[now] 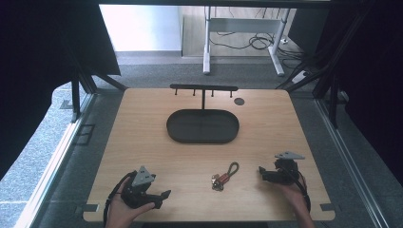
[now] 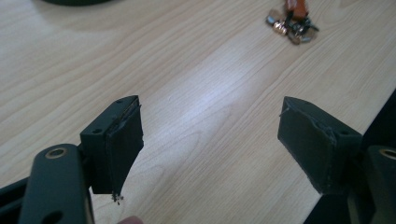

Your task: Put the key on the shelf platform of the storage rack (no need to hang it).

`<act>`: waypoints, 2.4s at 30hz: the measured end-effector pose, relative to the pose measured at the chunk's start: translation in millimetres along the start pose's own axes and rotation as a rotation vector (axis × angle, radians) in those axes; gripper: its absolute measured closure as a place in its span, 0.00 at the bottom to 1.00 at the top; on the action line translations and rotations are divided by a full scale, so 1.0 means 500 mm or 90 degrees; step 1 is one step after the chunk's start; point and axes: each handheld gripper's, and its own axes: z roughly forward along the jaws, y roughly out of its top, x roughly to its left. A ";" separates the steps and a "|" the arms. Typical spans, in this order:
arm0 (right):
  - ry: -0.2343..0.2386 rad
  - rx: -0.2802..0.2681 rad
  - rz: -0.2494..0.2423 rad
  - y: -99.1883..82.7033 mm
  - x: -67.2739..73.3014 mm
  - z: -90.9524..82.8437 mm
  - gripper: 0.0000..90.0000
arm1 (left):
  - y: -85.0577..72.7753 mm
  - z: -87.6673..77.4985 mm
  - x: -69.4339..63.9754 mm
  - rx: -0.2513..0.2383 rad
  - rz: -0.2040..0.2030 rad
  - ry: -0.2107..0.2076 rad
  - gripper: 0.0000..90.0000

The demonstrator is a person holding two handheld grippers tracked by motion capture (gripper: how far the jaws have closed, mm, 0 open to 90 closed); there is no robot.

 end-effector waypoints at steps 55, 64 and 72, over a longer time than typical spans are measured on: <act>0.121 0.178 -0.186 0.065 0.031 -0.098 0.99 | -0.006 -0.020 0.004 -0.013 -0.005 0.004 0.25; 0.141 0.193 -0.214 0.096 0.062 -0.094 1.00 | -0.007 -0.020 0.005 -0.012 -0.004 0.002 0.25; 0.151 0.201 -0.235 0.114 0.089 -0.076 1.00 | -0.007 -0.014 0.001 -0.006 -0.002 -0.002 0.25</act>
